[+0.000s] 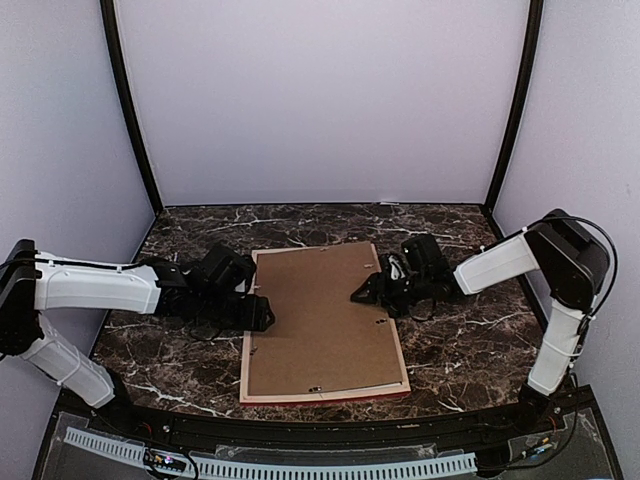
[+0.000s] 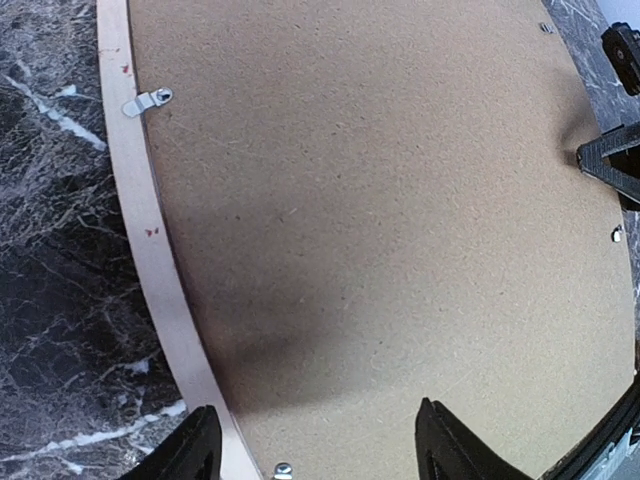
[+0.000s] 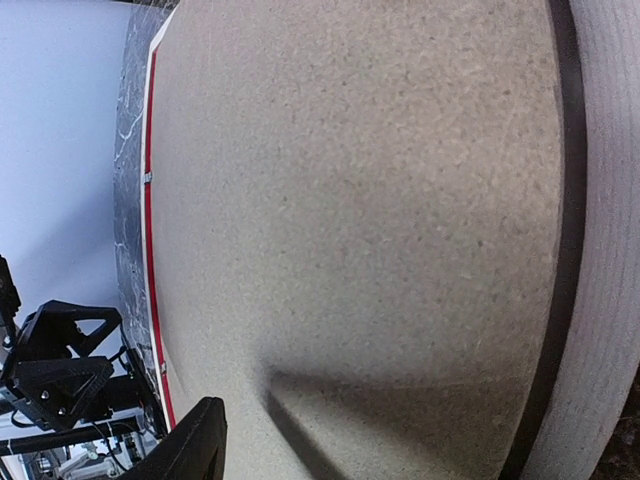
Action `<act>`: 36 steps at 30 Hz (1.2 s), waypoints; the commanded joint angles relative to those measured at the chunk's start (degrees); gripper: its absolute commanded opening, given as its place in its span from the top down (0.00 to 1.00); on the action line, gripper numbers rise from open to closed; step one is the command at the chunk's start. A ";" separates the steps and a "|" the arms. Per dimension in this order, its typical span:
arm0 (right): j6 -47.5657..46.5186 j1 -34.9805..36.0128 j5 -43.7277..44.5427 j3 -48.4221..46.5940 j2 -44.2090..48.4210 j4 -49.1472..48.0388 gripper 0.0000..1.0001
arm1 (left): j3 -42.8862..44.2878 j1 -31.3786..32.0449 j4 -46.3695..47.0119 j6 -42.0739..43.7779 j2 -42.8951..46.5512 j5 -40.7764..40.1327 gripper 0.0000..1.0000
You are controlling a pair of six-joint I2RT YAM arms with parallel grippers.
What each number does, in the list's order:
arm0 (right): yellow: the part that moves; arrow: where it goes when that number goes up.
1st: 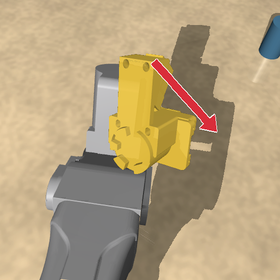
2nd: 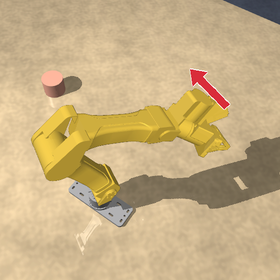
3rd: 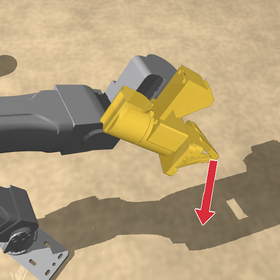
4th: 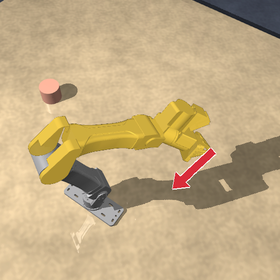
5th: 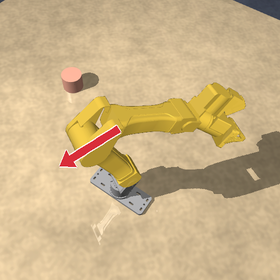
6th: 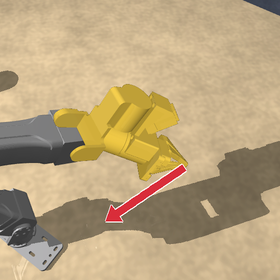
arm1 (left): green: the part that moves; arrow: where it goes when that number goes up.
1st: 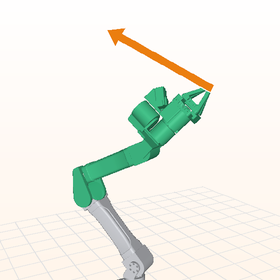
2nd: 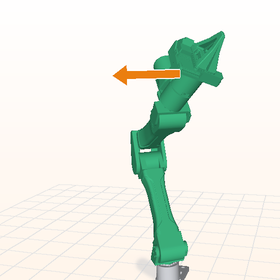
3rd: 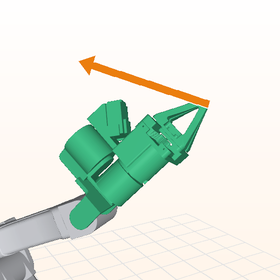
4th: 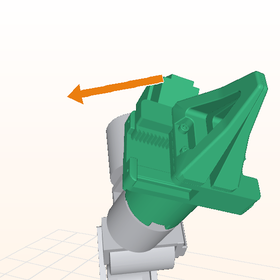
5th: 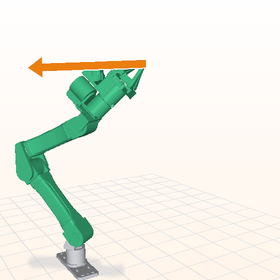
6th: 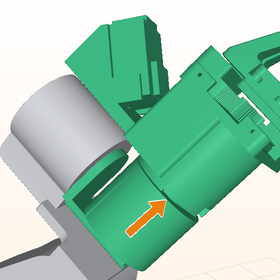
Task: Put the photo into the frame
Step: Place the backboard next to the photo.
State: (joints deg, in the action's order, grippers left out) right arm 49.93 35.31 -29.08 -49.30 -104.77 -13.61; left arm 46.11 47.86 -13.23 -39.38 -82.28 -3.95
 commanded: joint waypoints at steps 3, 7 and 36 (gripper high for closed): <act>-0.55 2.24 2.93 -2.57 -0.92 1.72 0.39 | -0.21 0.13 -2.18 -0.12 1.78 -3.25 0.30; -1.11 2.61 4.50 -3.11 -0.79 3.41 0.38 | -0.01 0.09 1.63 1.33 1.05 -0.30 0.30; -2.97 3.00 6.14 -4.57 -0.78 7.45 0.35 | -3.31 0.16 13.98 -1.71 -9.73 8.08 0.32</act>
State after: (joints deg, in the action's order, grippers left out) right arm 48.42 37.65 -24.51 -52.58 -105.01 -8.16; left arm 45.17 47.86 2.24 -39.55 -91.94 4.89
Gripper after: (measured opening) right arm 0.646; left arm 0.685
